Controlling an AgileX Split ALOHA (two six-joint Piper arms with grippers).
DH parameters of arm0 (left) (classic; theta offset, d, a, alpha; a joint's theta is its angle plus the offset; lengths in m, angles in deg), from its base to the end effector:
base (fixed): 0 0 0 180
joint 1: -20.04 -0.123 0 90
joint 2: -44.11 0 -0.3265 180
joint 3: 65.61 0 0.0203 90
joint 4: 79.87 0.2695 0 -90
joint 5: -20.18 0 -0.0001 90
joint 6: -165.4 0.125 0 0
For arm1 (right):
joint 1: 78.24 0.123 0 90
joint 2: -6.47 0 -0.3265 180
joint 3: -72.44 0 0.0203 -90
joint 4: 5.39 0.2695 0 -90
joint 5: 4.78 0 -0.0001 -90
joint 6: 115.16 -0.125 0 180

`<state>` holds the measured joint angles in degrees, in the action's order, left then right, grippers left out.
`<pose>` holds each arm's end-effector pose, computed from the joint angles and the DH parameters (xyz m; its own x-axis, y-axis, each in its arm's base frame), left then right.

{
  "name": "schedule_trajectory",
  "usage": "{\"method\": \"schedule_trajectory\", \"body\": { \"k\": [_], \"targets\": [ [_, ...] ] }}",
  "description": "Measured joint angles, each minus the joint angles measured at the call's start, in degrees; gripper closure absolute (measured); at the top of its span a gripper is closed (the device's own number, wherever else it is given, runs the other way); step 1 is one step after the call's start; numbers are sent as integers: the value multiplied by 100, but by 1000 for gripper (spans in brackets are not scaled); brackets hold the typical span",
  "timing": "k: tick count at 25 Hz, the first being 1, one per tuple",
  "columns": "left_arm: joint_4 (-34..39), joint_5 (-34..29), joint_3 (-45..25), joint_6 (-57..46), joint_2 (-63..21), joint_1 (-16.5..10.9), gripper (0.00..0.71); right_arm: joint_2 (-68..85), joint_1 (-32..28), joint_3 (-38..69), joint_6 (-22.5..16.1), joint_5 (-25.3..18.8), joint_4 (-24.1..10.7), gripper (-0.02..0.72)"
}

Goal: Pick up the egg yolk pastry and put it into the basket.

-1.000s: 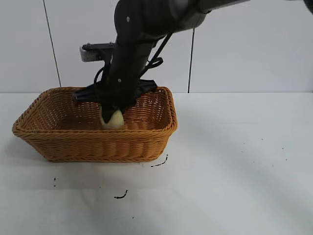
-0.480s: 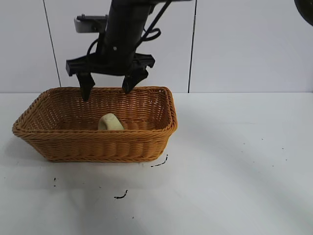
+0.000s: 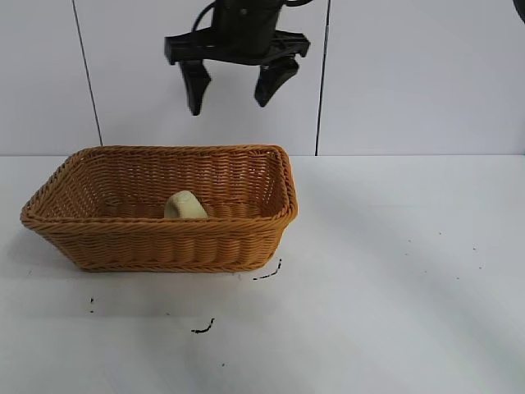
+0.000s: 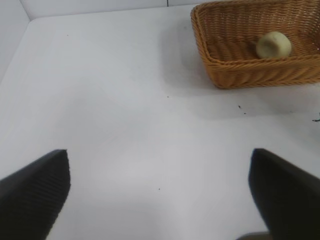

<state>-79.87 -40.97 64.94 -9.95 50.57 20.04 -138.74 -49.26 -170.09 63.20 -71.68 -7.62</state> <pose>-0.0013 0.0000 0.2706 -0.4534 0.0811 -0.8876 0.0369 0.9967 0.0722 0.5236 0.2849 0.2560 -0.7604 -0.4059 -0.5069 -0.4582 0.8885 -0.0241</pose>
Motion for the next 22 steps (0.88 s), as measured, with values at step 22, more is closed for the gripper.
{"method": "schedule_trajectory", "body": {
  "k": [22],
  "targets": [
    [0, 0, 0, 0, 0, 0, 14, 380, -2841, 575, 330, -266, 573, 59]
  ]
}}
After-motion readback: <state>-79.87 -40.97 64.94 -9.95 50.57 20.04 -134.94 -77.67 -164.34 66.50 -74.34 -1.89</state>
